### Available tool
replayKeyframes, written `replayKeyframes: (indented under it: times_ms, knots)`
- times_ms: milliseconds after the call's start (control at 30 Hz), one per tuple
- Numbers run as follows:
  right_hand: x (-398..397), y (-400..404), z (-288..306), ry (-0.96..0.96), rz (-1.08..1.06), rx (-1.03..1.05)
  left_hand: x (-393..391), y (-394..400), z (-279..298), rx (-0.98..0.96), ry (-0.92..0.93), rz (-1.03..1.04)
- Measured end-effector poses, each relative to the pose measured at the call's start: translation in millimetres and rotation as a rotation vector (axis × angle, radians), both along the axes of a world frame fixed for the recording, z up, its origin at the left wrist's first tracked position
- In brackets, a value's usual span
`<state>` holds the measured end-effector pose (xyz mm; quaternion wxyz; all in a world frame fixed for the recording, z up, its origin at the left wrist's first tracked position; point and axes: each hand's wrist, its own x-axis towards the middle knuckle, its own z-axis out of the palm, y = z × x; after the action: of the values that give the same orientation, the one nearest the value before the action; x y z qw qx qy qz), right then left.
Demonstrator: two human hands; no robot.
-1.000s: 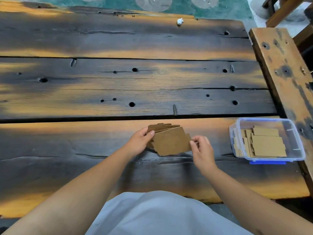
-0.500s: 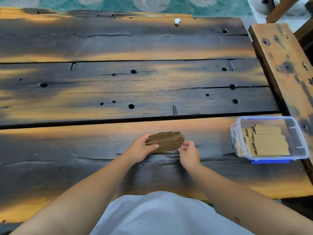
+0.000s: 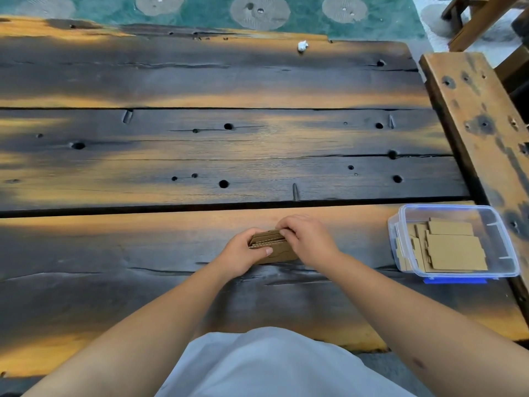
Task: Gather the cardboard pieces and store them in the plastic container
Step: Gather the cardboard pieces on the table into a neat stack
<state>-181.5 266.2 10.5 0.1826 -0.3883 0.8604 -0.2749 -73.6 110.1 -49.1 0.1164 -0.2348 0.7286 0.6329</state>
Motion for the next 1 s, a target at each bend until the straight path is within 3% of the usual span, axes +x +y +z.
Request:
replayKeyframes:
  times_ms: [167,400,567,733,1000]
  knots:
    - [0.2,7.4,0.8,-0.056,-0.049,-0.04,2.2,4.5,1.4,-0.025,-0.024,0.012]
    - [-12.1,14.2,4.2,-0.005,0.081,0.159,2.8,5.4,-0.5,-0.076,-0.028,0.009]
    - [-8.6,18.2,2.1,-0.112,-0.137,0.053,5.6,10.0,0.6,-0.178,0.009,0.021]
    - [-3.2,22.5,3.3,-0.505,-0.454,-0.221,10.0,11.1,6.0,-0.212,0.022,0.044]
    - [-3.8,31.1,2.2,-0.695,-0.751,-0.41,17.0,7.1,9.5,-0.292,-0.048,0.081]
